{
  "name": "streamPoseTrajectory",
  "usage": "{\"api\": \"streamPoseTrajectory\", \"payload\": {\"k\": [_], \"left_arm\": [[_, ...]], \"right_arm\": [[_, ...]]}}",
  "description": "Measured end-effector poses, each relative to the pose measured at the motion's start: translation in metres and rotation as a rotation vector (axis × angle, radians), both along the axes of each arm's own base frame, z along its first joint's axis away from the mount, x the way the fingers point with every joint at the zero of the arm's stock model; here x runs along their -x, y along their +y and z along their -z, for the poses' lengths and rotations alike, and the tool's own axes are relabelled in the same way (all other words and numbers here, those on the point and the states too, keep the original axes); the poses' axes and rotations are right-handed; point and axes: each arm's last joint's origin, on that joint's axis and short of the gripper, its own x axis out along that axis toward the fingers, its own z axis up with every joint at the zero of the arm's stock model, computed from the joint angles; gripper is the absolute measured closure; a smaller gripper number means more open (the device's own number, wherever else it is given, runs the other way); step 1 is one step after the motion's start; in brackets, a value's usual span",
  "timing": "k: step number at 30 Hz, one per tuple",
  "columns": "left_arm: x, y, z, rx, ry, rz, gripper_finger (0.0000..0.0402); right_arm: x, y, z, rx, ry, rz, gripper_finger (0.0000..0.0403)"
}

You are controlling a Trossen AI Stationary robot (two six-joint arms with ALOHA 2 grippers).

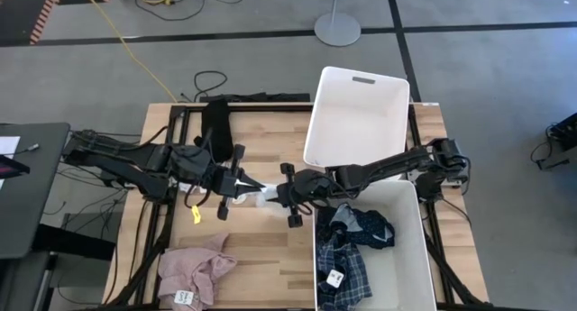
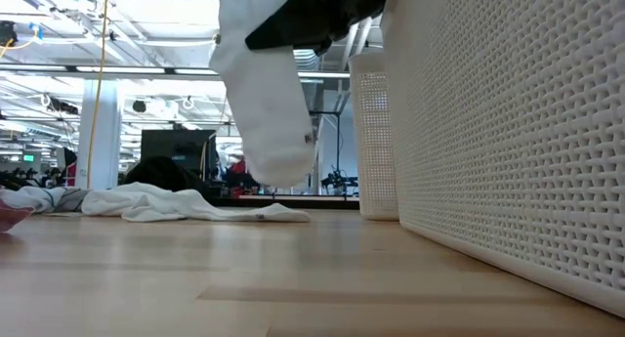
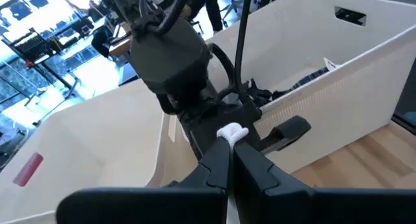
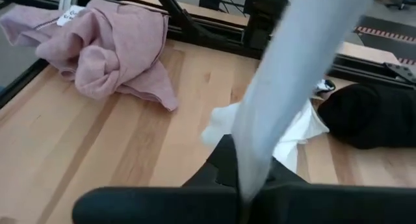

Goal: Sort clothes
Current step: Put the white sock into the top white laundry bin

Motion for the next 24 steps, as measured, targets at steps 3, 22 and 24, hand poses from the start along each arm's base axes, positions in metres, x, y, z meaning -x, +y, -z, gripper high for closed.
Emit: {"api": "streamPoseTrajectory", "payload": {"k": [3,22,24], "left_arm": [[0.000,0.000,0.001,0.009,0.009,-0.005,0.0396],[0.010,0.001,0.037,0.131,0.283,-0.084,0.0330],[0.009,0.000,0.045,0.136,0.300,-0.086,0.0327]], "right_arm": [[0.002,-0.001,-0.002,0.019,0.003,0.017,0.0398],[0.100,-0.022,-0.132,0.215,-0.261,0.273,0.0402],[0.111,-0.027,-0.142,0.234,-0.280,0.324,0.0402]]}}
